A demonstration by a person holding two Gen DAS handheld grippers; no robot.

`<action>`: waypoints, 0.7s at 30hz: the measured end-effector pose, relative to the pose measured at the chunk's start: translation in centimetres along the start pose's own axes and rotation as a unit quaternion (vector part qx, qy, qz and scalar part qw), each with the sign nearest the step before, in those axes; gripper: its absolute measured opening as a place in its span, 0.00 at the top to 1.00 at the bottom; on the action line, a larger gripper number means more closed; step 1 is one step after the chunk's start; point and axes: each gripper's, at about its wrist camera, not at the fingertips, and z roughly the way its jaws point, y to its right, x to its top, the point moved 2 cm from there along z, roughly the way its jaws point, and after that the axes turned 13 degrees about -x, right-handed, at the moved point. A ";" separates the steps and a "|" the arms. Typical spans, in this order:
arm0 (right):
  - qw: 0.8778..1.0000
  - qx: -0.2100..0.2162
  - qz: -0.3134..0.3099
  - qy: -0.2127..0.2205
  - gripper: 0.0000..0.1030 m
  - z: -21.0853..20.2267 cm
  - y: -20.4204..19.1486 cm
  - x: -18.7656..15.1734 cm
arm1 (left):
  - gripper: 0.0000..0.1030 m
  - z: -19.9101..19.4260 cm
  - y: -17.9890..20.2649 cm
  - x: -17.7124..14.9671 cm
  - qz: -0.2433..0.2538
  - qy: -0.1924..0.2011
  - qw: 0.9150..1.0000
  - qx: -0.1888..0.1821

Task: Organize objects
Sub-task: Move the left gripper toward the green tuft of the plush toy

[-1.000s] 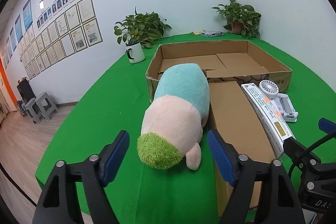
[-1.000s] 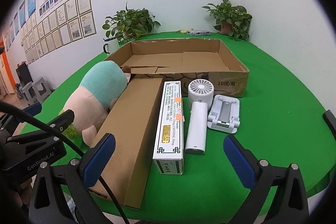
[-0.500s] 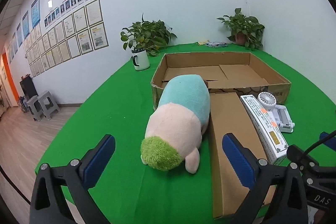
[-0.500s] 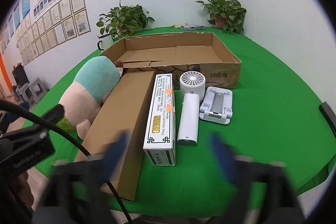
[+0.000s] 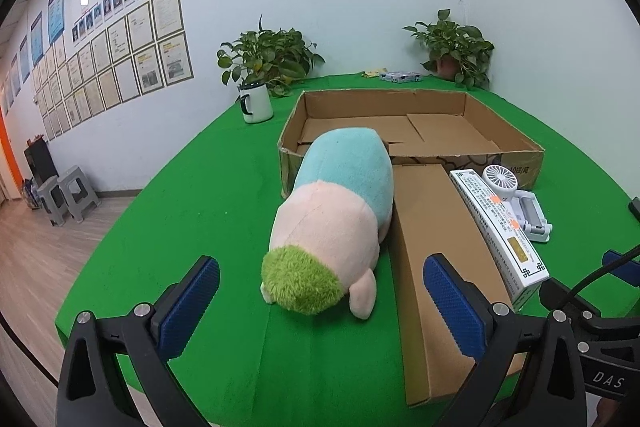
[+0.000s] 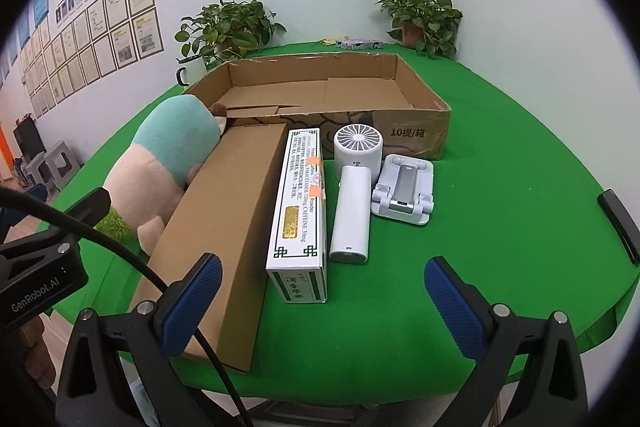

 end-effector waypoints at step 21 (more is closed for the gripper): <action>0.993 0.112 -0.033 0.006 0.02 -0.7 -6.4 2.7 | 0.00 -7.6 -6.4 0.2 -0.012 -0.008 0.993 0.119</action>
